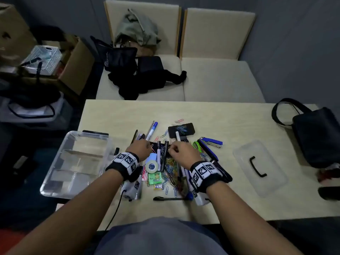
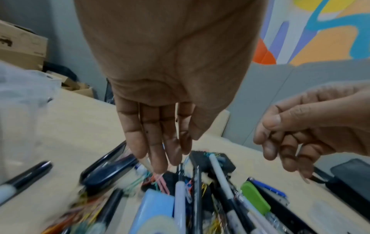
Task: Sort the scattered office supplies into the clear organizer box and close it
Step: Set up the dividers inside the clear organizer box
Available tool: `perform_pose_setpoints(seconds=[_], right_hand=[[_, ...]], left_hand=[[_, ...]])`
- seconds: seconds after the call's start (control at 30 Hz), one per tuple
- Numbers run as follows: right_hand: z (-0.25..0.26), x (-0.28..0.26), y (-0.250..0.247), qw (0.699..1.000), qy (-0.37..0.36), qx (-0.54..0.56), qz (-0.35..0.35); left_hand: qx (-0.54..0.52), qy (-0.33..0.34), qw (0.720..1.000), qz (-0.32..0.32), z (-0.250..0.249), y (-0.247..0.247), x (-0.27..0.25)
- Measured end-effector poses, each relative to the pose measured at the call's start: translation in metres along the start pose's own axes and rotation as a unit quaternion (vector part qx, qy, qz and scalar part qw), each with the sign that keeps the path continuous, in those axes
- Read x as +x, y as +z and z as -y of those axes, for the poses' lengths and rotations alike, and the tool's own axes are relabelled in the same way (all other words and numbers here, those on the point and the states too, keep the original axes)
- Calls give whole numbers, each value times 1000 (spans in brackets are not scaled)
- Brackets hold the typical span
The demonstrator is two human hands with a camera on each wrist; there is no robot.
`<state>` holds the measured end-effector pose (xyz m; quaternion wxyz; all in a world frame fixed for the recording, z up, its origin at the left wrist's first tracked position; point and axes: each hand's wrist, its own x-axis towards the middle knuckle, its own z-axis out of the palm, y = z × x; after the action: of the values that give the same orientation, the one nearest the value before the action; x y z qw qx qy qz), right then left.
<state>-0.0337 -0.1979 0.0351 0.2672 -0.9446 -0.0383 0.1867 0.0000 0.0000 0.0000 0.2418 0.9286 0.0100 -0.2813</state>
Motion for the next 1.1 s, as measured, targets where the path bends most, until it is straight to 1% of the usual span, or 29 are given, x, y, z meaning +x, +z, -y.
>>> perform_pose_setpoints(seconds=[0.17,0.23,0.33,0.4,0.47,0.53,0.63,0.73,0.93,1.1], right_hand=[[-18,3,36,994,26,-31,104],[-22,6,49,991,10,-52,121],[-26,9,65,987,-7,-68,144],[-31,16,72,989,-9,-73,128],[-36,22,76,993,-4,-78,94],[-39,31,77,995,14,-79,60],[-44,43,77,995,39,-84,32],[-46,54,78,995,47,-92,15],[-45,70,84,989,37,-139,35],[-48,77,87,977,37,-202,56]], left_hand=[[38,-38,998,18,20,28,9],[40,-45,998,23,23,37,11],[39,-56,998,9,29,50,15],[35,-59,998,-3,32,56,20],[28,-56,998,-19,31,60,22],[26,-51,997,-42,28,60,26],[23,-30,996,-79,21,60,31],[34,-19,996,-80,16,59,39],[48,-21,997,-57,21,62,48],[47,-22,998,-47,26,66,46]])
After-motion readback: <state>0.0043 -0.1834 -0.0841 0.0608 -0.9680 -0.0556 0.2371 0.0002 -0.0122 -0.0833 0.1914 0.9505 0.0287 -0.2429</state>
